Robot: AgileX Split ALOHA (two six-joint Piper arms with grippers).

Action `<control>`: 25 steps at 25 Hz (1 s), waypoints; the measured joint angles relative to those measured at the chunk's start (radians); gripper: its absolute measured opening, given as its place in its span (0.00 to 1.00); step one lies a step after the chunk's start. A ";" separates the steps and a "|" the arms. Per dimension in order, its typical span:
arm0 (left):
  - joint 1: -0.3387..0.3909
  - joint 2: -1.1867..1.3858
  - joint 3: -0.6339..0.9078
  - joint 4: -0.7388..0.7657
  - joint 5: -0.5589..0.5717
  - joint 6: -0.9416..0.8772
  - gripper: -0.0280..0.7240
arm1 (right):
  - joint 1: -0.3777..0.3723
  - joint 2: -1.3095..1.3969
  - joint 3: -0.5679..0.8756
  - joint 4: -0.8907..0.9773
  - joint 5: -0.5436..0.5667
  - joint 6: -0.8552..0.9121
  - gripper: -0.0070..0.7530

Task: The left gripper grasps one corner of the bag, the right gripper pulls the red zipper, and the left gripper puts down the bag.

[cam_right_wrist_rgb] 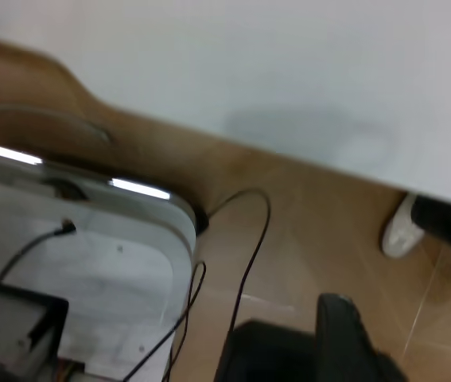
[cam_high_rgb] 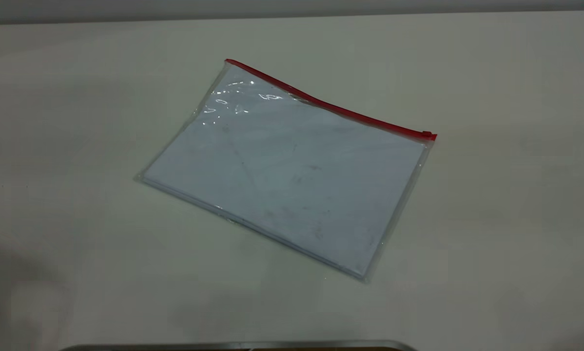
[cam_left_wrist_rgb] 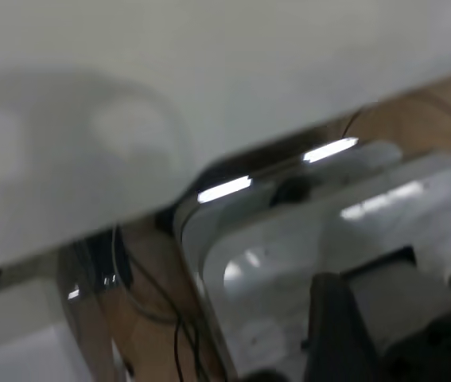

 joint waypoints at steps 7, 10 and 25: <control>0.000 -0.321 0.234 0.086 0.000 -0.122 0.66 | 0.000 -0.110 0.038 -0.003 -0.095 0.000 0.55; 0.000 -0.471 0.260 0.138 0.000 -0.207 0.66 | 0.000 -0.113 0.057 -0.002 -0.086 0.000 0.54; 0.000 -1.048 0.291 0.305 -0.015 -0.342 0.66 | 0.000 -0.113 0.058 0.000 -0.086 0.000 0.53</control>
